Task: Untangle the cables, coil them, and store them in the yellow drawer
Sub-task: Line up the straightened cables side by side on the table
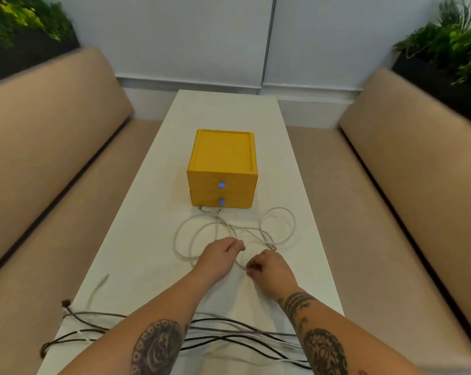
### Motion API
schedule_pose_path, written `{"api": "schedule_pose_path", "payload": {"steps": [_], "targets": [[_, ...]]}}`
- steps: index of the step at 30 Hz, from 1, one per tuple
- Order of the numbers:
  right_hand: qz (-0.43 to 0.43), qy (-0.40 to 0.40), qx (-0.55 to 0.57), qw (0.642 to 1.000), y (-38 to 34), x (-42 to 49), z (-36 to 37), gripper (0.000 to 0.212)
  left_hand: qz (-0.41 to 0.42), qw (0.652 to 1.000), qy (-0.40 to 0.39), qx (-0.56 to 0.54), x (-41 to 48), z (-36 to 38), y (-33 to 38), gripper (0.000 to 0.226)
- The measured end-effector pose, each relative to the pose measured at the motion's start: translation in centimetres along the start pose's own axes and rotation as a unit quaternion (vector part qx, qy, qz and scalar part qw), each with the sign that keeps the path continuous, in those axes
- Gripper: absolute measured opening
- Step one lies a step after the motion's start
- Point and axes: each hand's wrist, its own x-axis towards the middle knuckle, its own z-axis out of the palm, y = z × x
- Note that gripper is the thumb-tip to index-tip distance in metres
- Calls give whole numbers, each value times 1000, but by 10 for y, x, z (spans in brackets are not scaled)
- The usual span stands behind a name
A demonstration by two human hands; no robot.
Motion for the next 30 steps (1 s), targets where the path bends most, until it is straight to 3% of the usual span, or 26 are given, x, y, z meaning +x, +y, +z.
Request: {"api": "schedule_pose_path", "payload": {"steps": [3, 6, 13, 16, 23, 27, 30], "targets": [[4, -1, 68, 998, -1, -2, -9, 21, 32, 996, 80, -37, 5, -18, 17, 23], [12, 60, 131, 989, 0, -2, -26, 16, 74, 983, 153, -62, 9, -49, 44, 23], [-2, 148, 213, 966, -20, 2, -74, 14, 225, 940, 238, -96, 1, -117, 120, 27], [-44, 175, 264, 948, -46, 4, -96, 26, 282, 919, 262, -78, -6, -137, 150, 25], [-170, 133, 337, 917, -126, 11, -153, 57, 406, 857, 312, -57, -30, -171, 220, 17], [-205, 139, 357, 901, -153, 7, -180, 36, 465, 819, 332, -46, -44, -187, 251, 18], [-214, 133, 357, 900, -164, -3, -196, 42, 477, 817, 325, -22, -49, -194, 260, 19]]}}
